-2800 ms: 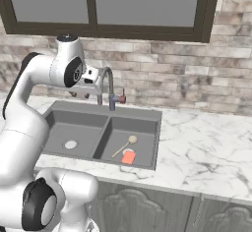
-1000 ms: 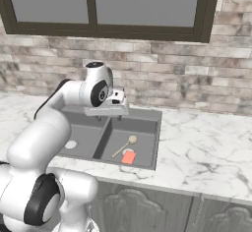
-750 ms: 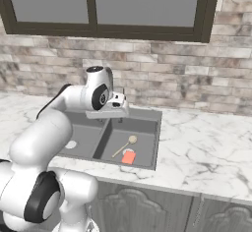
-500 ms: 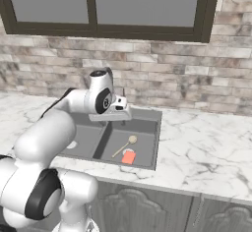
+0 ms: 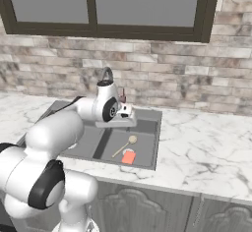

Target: Pick up the dish brush and bar soap from the sink, and place them back in the cabinet, and close the cabinet door.

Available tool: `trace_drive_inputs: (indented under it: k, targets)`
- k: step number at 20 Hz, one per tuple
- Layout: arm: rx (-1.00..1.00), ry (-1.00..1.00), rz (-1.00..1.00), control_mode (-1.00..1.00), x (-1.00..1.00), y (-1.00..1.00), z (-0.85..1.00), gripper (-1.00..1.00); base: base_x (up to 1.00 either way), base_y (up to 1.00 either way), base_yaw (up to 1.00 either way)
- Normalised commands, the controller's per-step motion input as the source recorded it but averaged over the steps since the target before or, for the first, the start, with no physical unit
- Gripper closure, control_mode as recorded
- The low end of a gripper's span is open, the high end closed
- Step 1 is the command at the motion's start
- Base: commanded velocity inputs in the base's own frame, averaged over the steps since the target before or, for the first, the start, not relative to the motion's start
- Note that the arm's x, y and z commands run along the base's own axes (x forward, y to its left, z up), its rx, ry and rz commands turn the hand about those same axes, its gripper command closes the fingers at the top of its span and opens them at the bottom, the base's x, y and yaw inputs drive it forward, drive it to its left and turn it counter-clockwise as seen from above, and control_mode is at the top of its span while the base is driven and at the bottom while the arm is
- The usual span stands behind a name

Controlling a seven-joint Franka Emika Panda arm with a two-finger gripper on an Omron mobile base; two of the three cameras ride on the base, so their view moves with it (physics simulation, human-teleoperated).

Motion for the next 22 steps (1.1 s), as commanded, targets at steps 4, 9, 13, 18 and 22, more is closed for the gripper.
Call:
trace_drive_inputs:
  k: [4, 9, 13, 18, 22]
  targets:
    - [0.08, 0.0, 0.0, -1.0, 0.16, -0.19, -0.36, -1.0, 0.0, 0.0, 0.0]
    - [0.08, 0.0, 0.0, -1.0, 0.14, -0.17, -0.36, -1.0, 0.0, 0.0, 0.0]
    - [0.04, 0.0, 0.0, -1.0, 0.2, -0.07, -0.38, -1.0, 0.0, 0.0, 0.0]
    - [0.01, 0.0, 0.0, -1.0, 0.15, 0.0, -0.25, -1.0, 0.0, 0.0, 0.0]
    - [0.0, 0.0, 0.0, -1.0, 0.03, 0.0, -0.31, -1.0, 0.0, 0.0, 0.0]
